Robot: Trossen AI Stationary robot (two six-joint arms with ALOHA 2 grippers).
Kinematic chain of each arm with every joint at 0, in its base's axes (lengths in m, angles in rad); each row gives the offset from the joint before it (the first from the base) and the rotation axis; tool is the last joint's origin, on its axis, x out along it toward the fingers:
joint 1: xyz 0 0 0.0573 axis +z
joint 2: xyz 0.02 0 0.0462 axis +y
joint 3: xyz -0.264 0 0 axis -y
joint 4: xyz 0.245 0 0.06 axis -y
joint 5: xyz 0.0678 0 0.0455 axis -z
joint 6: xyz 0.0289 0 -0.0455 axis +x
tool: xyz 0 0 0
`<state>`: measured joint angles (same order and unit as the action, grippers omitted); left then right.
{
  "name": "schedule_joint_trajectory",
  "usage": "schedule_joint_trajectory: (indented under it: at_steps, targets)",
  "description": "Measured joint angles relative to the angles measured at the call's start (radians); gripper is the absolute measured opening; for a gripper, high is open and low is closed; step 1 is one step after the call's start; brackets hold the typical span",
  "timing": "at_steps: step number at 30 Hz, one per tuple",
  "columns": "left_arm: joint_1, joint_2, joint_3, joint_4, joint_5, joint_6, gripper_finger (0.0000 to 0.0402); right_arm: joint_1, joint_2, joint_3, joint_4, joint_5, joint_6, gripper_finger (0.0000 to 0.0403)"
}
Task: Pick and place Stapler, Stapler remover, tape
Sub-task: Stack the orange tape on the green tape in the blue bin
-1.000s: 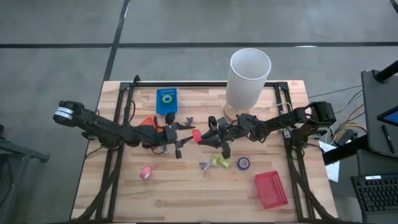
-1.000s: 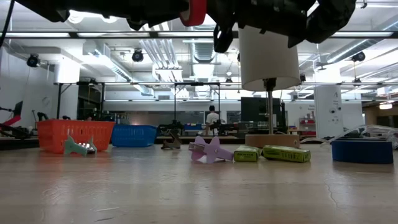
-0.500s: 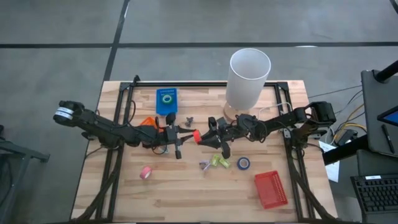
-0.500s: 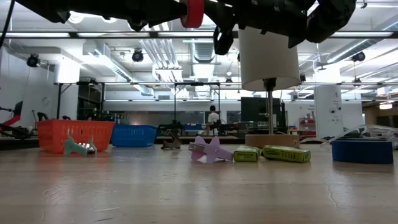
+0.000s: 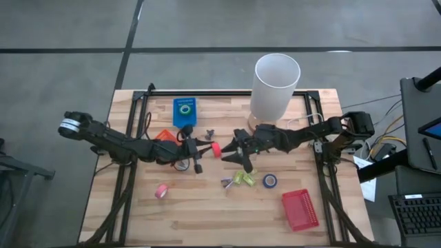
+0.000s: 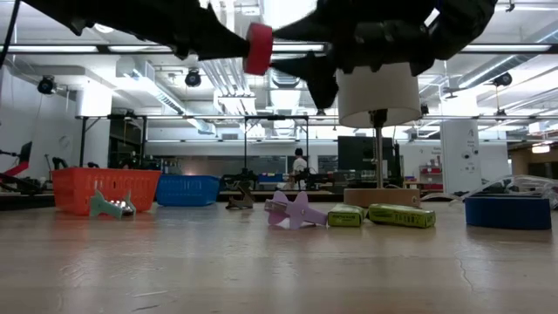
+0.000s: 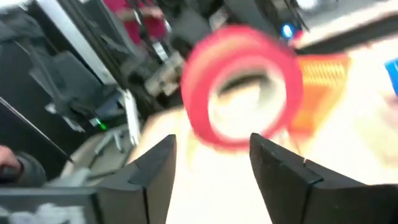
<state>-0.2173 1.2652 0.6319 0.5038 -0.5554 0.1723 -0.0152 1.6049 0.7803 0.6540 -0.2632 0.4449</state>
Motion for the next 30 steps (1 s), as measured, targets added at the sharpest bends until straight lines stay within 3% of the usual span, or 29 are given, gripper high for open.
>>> schedule_joint_trajectory:
  at_steps: [6, 12, 15, 19, 25, 30]
  targets:
    - [0.001, -0.04, 0.001, -0.166, -0.143, -0.078, 0.0054, -0.013, -0.008, -0.001, -0.188, 0.001, -0.003, 0.0217]
    - [0.026, -0.09, 0.001, -0.377, -0.447, -0.235, 0.0039, -0.008, -0.008, -0.004, -0.311, 0.039, -0.006, 0.0221]
    - [0.082, -0.126, 0.001, -0.471, -0.48, -0.316, 0.0045, -0.002, -0.008, -0.006, -0.339, 0.057, -0.007, 0.022]
    - [0.223, -0.169, 0.001, -0.584, -0.373, -0.413, 0.0054, -0.002, -0.008, -0.011, -0.354, 0.061, -0.007, 0.0219]
    - [0.561, -0.198, 0.001, -0.621, 0.029, -0.487, 0.0043, -0.002, -0.007, -0.011, -0.352, 0.061, -0.007, 0.0219]
    - [0.835, -0.169, 0.001, -0.641, 0.267, -0.5, 0.0055, -0.002, -0.007, -0.011, -0.352, 0.061, -0.008, 0.0219]
